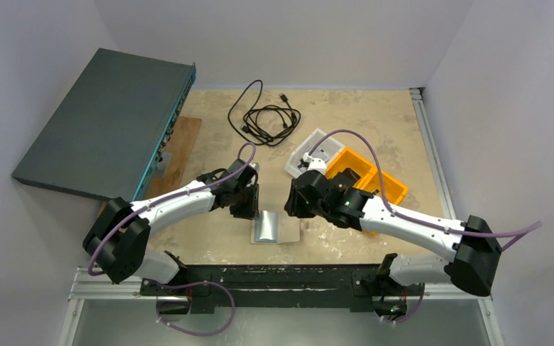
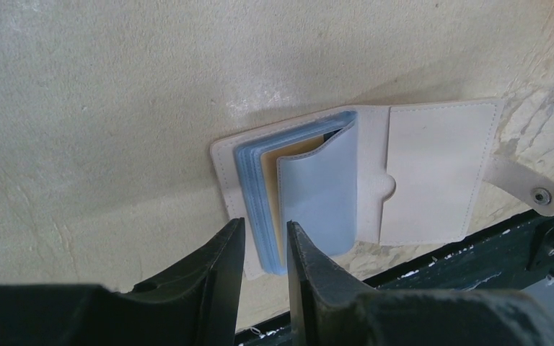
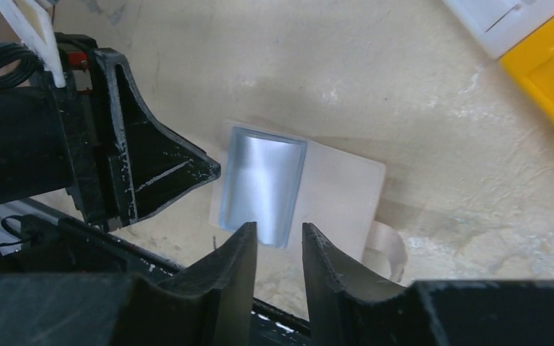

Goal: Take the credit cards out of the card holder
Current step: Remove the credit card from the card holder.

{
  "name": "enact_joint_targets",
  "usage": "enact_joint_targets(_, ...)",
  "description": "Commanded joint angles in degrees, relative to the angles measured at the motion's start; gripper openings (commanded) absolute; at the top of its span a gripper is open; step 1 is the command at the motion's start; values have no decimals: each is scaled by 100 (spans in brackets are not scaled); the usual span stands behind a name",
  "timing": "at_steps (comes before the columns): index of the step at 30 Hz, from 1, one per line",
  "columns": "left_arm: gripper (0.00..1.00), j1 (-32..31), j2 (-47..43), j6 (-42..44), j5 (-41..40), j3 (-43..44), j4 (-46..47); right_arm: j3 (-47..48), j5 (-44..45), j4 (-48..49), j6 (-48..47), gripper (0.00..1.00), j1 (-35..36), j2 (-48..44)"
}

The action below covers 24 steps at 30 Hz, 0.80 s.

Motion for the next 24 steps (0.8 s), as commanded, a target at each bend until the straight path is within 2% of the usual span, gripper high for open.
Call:
enact_joint_targets(1,27,-44,-59,13,-91,199,116,-6,-415,345,-39,24,27,537)
enact_joint_targets(7,24,-38,-75,42,-228,251,22,-541,-495,870,-65,11,-102,964)
enact_joint_targets(18,9,-59,338,125,-225,456,86,-1161,-744,1495,-8,8,-155,1412)
enact_joint_targets(24,7,-197,518,123,-211,611,137,-1311,-857,1717,61,7,-160,1553)
